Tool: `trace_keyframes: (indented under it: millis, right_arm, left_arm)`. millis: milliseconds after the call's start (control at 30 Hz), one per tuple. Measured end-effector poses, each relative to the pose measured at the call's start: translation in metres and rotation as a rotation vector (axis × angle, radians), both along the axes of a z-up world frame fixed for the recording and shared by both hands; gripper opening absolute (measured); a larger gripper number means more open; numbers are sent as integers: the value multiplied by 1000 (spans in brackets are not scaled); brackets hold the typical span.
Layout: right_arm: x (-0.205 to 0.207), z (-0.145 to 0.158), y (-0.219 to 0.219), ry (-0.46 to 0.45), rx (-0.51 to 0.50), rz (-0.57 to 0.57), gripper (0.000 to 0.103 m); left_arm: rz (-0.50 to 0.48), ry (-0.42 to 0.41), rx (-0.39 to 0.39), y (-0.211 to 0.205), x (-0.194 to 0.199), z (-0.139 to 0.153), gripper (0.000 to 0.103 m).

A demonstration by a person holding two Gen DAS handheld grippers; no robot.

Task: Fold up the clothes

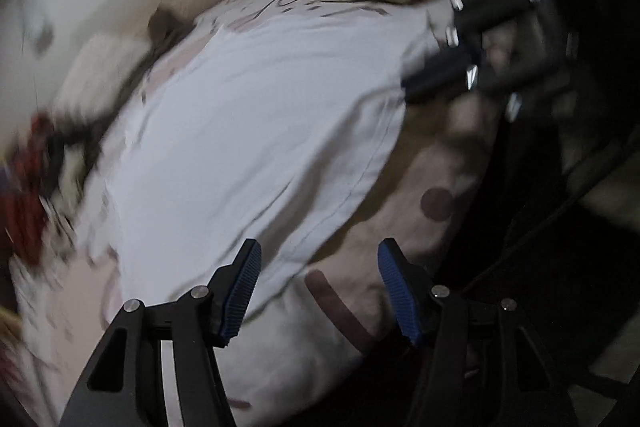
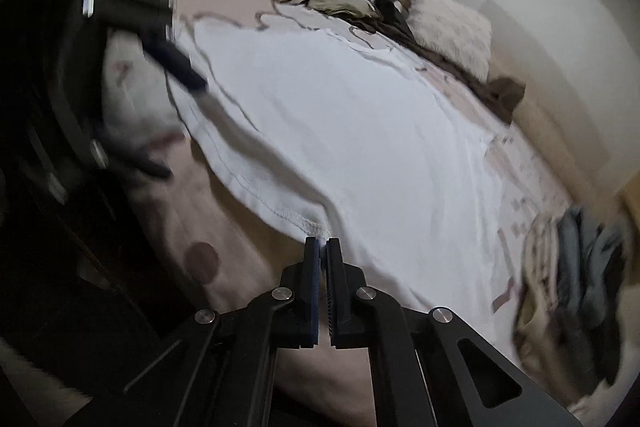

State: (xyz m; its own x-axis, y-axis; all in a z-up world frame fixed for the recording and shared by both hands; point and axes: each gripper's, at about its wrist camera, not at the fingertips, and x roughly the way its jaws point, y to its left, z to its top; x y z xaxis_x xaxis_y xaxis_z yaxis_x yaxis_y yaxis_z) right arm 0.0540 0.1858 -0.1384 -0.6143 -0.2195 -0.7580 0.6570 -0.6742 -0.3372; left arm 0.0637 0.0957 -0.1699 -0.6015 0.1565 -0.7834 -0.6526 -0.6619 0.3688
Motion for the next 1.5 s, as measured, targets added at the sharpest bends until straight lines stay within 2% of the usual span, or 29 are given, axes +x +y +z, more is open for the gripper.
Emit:
trace_keyframes:
  millis: [133,200,233,267,300,433,600,700,767,900,1000,1033,1100,1167,1300,1400,1433,1500]
  right_arm:
    - [4,3,7,-51,-34,-20,3]
    - [7,1,9,-75,-40,-22,3]
    - [8,-1,9,-85,-39,-19,3]
    - [9,-3,8,-94,-38,-16,3]
    - [11,-4,7,-102,-39,-13,3]
    - [14,-6,8,-140,-49,-1,3]
    - [11,-12,15,-225,-53,-19,3]
    - [9,-7,22,-266,-77,-25,3]
    - [0,3,33,-269,-137,-70,3]
    - [-38,18,71,-237,-270,-275,3]
    - [-67,12,97,-247,-343,-413,3]
    - [-71,8,101,-260,-347,-431,3]
    - [-70,-1,104,-292,-330,-445,3]
    - [-69,-11,108,-323,-313,-459,3]
    - [-68,-26,114,-389,-284,-478,3]
    - [-69,-11,114,-455,-294,-441,3]
    - [-71,-4,114,-460,-302,-430,3]
    - [-85,12,115,-426,-332,-419,3]
  left_arm:
    - [-35,93,-87,10,1,-15,48]
    - [-46,131,-118,13,2,-19,30]
    - [-44,141,-121,11,2,-17,24]
    - [-39,146,-123,9,2,-16,11]
    - [-34,146,-121,5,2,-14,5]
    - [-28,55,-67,-7,5,-1,4]
    - [-59,-86,-36,-11,20,-5,4]
    - [-58,-143,22,-15,25,3,4]
    - [-37,-154,77,-21,23,15,4]
    - [103,-130,189,-40,-4,38,5]
    - [242,-145,256,-61,-35,42,6]
    - [287,-175,266,-69,-43,37,8]
    - [363,-268,273,-81,-55,21,18]
    - [419,-375,282,-93,-61,3,19]
    - [436,-430,332,-100,-56,11,19]
    - [410,-415,395,-101,-65,37,20]
    - [400,-385,401,-100,-70,47,22]
    - [406,-319,402,-97,-89,56,48]
